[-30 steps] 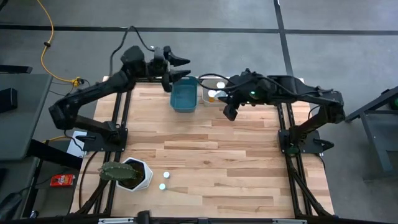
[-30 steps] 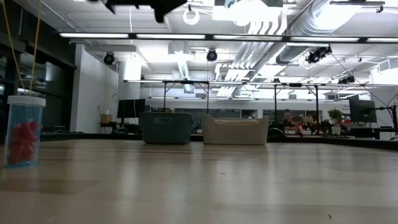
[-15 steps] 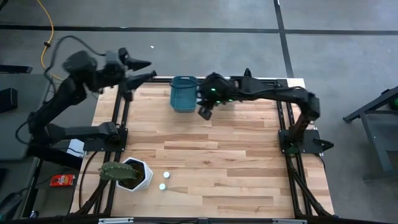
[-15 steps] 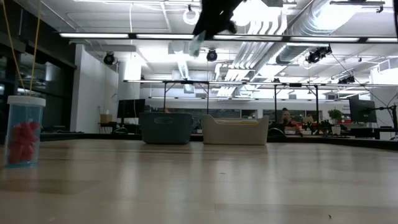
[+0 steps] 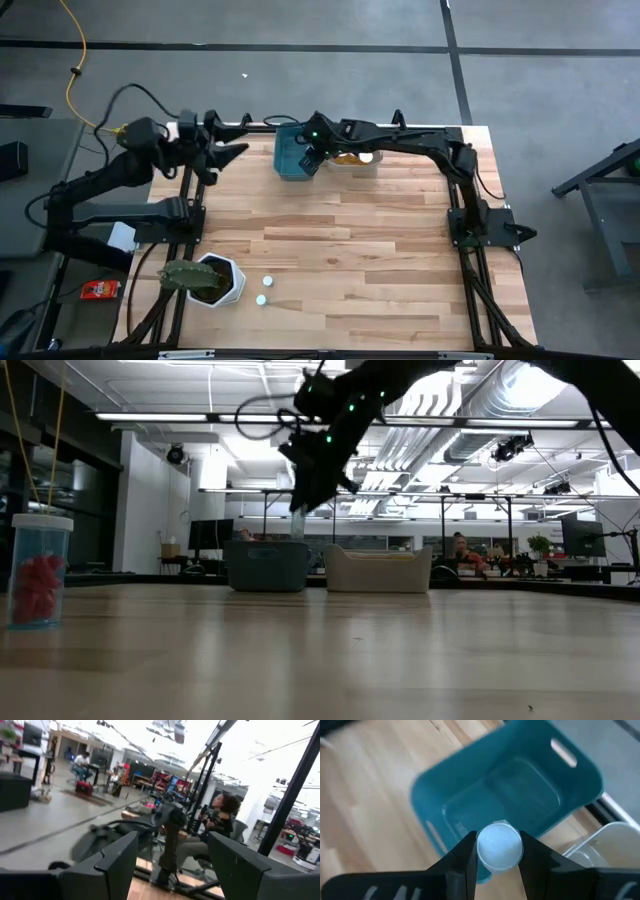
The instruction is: Pick and place medicine bottles into bin by pill shape (circle, oval)
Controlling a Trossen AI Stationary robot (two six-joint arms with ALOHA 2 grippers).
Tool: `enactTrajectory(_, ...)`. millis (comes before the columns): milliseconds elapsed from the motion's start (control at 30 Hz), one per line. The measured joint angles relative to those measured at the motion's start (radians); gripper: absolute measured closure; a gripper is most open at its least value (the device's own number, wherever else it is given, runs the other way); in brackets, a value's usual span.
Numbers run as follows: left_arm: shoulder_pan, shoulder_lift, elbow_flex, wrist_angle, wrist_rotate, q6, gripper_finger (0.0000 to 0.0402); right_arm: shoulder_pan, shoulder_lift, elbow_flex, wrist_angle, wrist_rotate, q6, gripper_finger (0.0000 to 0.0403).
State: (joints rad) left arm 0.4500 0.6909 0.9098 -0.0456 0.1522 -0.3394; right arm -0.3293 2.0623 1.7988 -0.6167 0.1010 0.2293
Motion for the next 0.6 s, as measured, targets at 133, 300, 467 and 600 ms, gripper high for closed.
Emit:
enactTrajectory(133,-0.053,0.028,-0.029,0.037,-0.033,-0.009,0.0174,-0.008,0.047,0.000,0.002,-0.001,0.006,0.0310)
enactTrajectory(300,-0.108,0.075,-0.032,0.098,-0.047,-0.009,0.0174,-0.007,0.085,0.000,0.032,-0.005,0.050,0.0310)
enactTrajectory(467,-0.153,0.130,-0.032,0.136,-0.070,-0.007,0.0174,-0.007,0.110,0.000,0.047,-0.005,0.087,0.0310)
enactTrajectory(600,-0.172,0.161,-0.032,0.167,-0.075,-0.009,0.0174,-0.007,0.112,0.000,0.037,-0.004,0.086,0.0299)
